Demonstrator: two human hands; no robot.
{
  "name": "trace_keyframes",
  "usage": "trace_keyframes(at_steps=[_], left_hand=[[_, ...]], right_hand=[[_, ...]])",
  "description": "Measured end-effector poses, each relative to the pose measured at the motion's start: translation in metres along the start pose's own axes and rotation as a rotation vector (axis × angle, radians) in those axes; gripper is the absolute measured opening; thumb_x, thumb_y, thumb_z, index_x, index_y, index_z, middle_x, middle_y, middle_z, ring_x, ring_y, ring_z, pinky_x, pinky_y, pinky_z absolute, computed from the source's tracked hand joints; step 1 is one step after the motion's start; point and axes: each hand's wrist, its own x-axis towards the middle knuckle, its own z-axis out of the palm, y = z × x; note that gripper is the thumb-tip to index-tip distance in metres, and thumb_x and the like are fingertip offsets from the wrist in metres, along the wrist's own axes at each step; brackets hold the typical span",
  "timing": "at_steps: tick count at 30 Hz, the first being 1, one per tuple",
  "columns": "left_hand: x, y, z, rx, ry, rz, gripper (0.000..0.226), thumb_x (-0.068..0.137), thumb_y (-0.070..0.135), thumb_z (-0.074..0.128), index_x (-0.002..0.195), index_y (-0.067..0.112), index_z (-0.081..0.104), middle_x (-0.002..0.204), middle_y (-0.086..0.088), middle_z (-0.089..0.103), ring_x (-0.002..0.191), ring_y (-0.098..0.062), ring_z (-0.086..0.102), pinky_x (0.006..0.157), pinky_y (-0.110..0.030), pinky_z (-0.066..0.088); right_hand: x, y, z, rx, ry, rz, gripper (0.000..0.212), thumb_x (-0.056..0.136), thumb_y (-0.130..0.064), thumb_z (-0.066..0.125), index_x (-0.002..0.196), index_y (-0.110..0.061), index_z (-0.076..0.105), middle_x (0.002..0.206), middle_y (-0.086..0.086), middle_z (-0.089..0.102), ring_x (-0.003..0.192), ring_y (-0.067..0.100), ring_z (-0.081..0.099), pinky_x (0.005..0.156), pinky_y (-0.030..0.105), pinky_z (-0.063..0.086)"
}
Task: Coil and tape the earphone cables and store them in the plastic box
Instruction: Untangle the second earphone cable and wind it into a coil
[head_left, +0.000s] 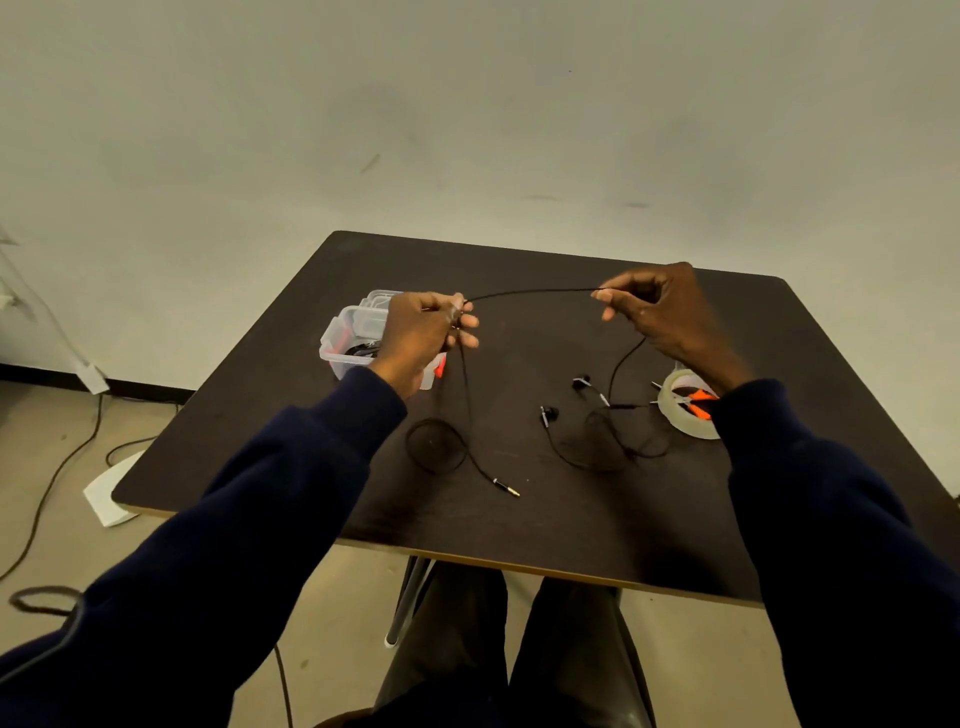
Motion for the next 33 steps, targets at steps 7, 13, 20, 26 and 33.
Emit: trace_keyframes(at_steps=[7, 13, 20, 26, 33], left_hand=[[-0.004, 0.009, 0.016, 0.248, -0.027, 0.375, 0.053, 0.087, -0.006, 0.062, 0.135, 0.018, 0.066, 0.139, 0.004, 0.065, 0.064, -0.019, 0.071, 0.048, -0.027, 0.056], [0.004, 0.004, 0.031, 0.522, -0.370, 0.429, 0.026, 0.099, 0.020, 0.067, 0.122, 0.010, 0.074, 0.094, -0.005, 0.079, 0.057, -0.025, 0.070, 0.046, -0.029, 0.055], [0.017, -0.001, 0.012, 0.126, 0.076, 0.125, 0.025, 0.107, 0.009, 0.048, 0.093, 0.002, 0.067, 0.075, -0.007, 0.070, 0.045, -0.014, 0.063, 0.046, -0.021, 0.045], [0.011, -0.005, 0.016, 0.298, -0.174, 0.254, 0.053, 0.093, 0.000, 0.066, 0.142, 0.019, 0.061, 0.150, 0.003, 0.055, 0.059, -0.024, 0.070, 0.051, -0.019, 0.052], [0.004, 0.010, 0.034, 0.353, -0.355, 0.385, 0.020, 0.098, 0.008, 0.066, 0.114, -0.001, 0.075, 0.085, -0.010, 0.075, 0.053, -0.001, 0.065, 0.046, -0.013, 0.045]], right_hand=[[0.005, -0.018, 0.035, -0.082, -0.142, -0.073, 0.015, 0.092, -0.027, 0.076, 0.100, -0.016, 0.082, 0.075, -0.007, 0.077, 0.067, 0.024, 0.071, 0.060, 0.035, 0.051], [0.010, -0.027, 0.044, -0.034, -0.170, -0.069, 0.010, 0.089, -0.025, 0.080, 0.090, -0.015, 0.079, 0.075, -0.004, 0.078, 0.070, 0.014, 0.075, 0.068, 0.032, 0.058], [0.003, 0.010, 0.006, -0.042, -0.288, 0.076, 0.017, 0.093, -0.021, 0.075, 0.093, -0.004, 0.077, 0.074, 0.009, 0.075, 0.063, 0.015, 0.068, 0.066, 0.029, 0.057], [0.006, -0.003, 0.016, 0.042, -0.199, 0.059, 0.020, 0.096, -0.024, 0.072, 0.098, -0.005, 0.077, 0.074, 0.014, 0.073, 0.053, 0.016, 0.063, 0.053, 0.024, 0.052], [0.016, -0.031, 0.036, -0.023, -0.269, -0.011, 0.014, 0.092, -0.019, 0.076, 0.092, -0.005, 0.079, 0.072, 0.007, 0.076, 0.046, -0.001, 0.059, 0.049, 0.009, 0.039]])
